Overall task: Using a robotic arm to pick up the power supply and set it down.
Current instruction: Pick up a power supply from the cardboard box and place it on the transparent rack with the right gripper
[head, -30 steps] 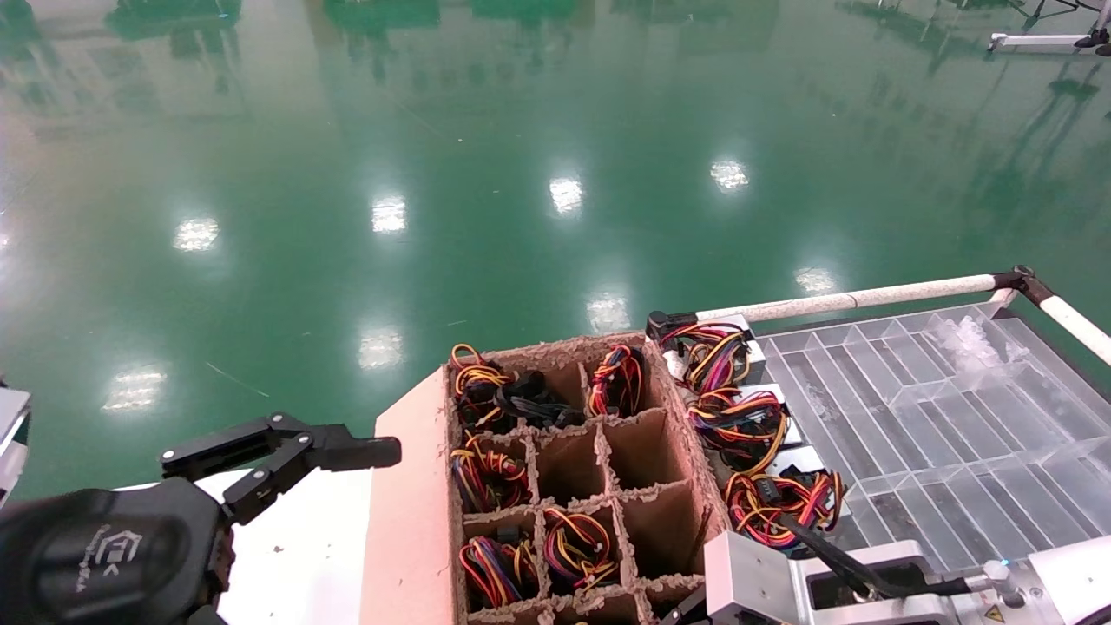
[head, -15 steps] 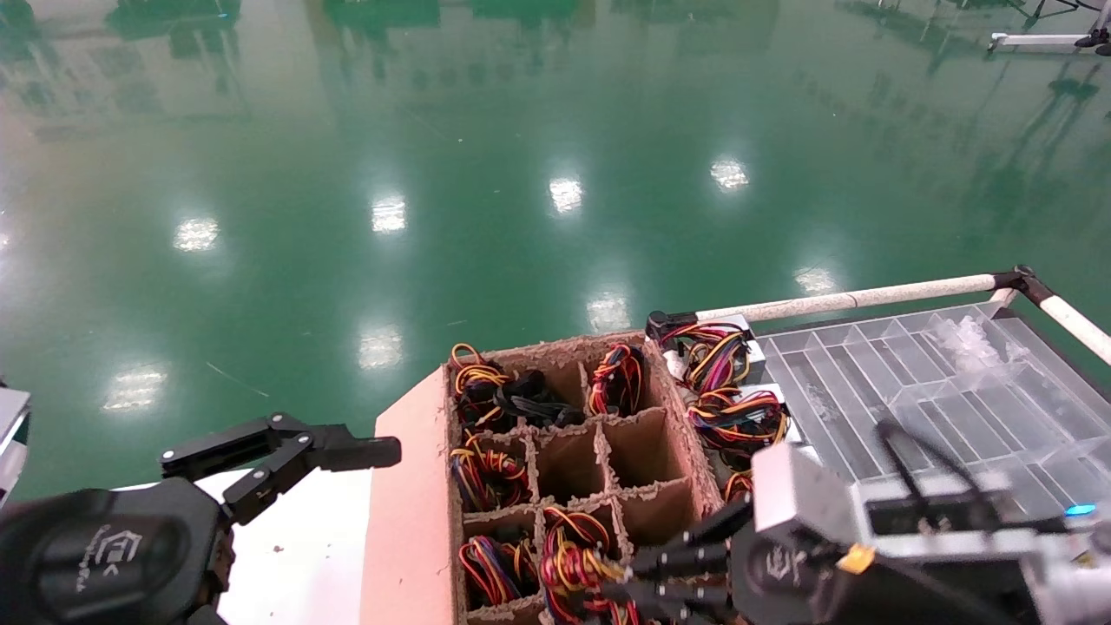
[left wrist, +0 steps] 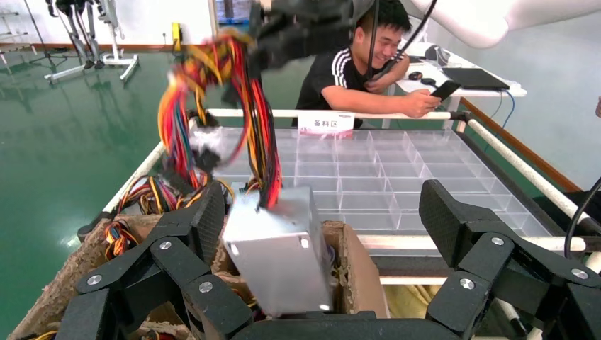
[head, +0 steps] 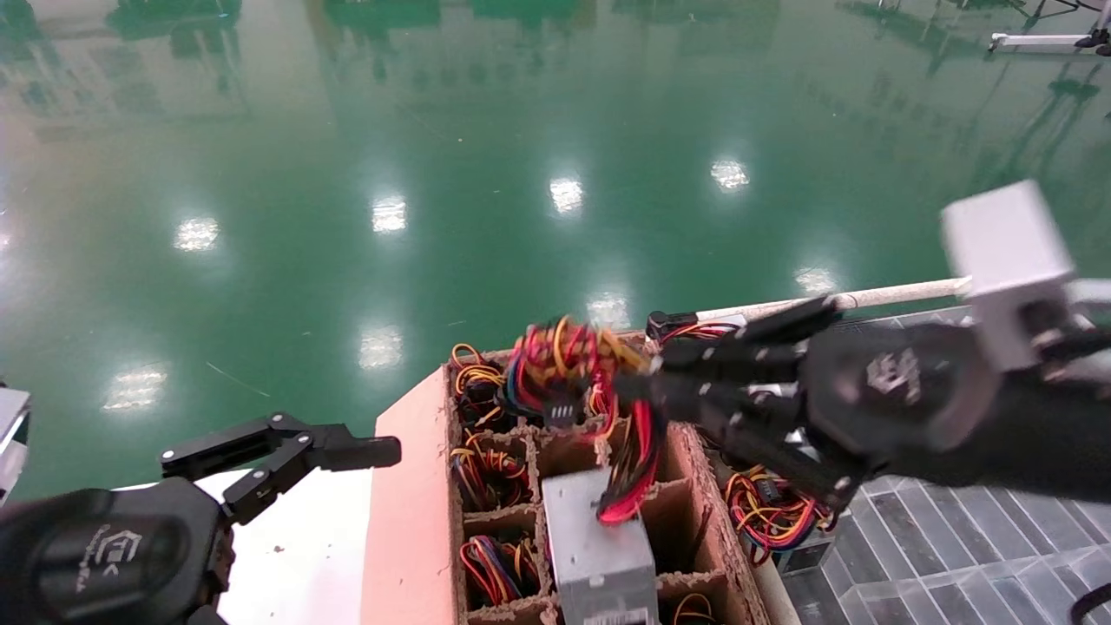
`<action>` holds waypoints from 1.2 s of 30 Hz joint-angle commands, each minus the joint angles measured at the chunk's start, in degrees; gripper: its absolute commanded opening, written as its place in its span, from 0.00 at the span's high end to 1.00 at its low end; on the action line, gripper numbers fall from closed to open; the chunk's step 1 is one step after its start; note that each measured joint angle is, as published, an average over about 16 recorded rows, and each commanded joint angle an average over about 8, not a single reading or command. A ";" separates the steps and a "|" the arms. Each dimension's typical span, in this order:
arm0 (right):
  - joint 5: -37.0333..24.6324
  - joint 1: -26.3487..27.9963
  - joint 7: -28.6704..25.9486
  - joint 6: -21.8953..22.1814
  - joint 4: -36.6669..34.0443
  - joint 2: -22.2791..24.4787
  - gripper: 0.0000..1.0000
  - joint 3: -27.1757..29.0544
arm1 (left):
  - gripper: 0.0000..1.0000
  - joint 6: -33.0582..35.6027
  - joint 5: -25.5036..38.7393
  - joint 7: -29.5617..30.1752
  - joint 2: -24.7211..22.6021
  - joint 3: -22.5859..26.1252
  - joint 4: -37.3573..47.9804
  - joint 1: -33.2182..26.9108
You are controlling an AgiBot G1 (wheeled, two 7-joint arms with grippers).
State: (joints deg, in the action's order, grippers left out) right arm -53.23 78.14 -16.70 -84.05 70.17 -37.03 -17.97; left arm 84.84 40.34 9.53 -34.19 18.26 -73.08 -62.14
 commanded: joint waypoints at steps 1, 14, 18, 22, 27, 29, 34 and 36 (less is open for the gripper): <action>1.48 0.60 0.39 -0.04 -0.18 0.27 1.00 1.05 | 0.00 0.00 0.00 0.00 0.00 0.00 0.00 0.00; 4.71 -0.58 3.69 -0.34 -2.02 11.61 1.00 7.98 | 0.00 -0.01 -0.02 -0.01 0.01 0.03 0.00 -0.01; 4.97 -1.18 5.10 -1.83 -4.47 16.00 1.00 9.68 | 0.00 -0.01 -0.02 -0.02 0.01 0.03 0.00 -0.01; 5.49 -2.33 6.70 -3.74 -7.62 20.25 1.00 11.16 | 0.00 -0.02 -0.03 -0.02 0.02 0.04 0.00 -0.01; 5.86 -4.79 8.72 -5.65 -10.73 24.95 1.00 11.85 | 0.00 -0.02 -0.03 -0.02 0.02 0.05 0.00 -0.01; 5.97 -6.16 9.45 -6.07 -11.57 26.54 1.00 11.60 | 0.00 -0.02 -0.04 -0.03 0.02 0.05 0.00 -0.01; 6.90 -10.36 11.03 -6.52 -13.28 29.26 1.00 9.86 | 0.00 -0.03 -0.04 -0.03 0.02 0.06 0.00 -0.01; 7.60 -12.29 11.97 -6.57 -14.03 29.80 1.00 8.91 | 0.00 -0.03 -0.04 -0.03 0.03 0.07 0.00 -0.02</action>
State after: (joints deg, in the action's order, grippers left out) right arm -45.36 65.83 -4.27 -90.49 56.16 -7.94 -9.09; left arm 84.81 40.30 9.50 -34.16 18.32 -73.08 -62.16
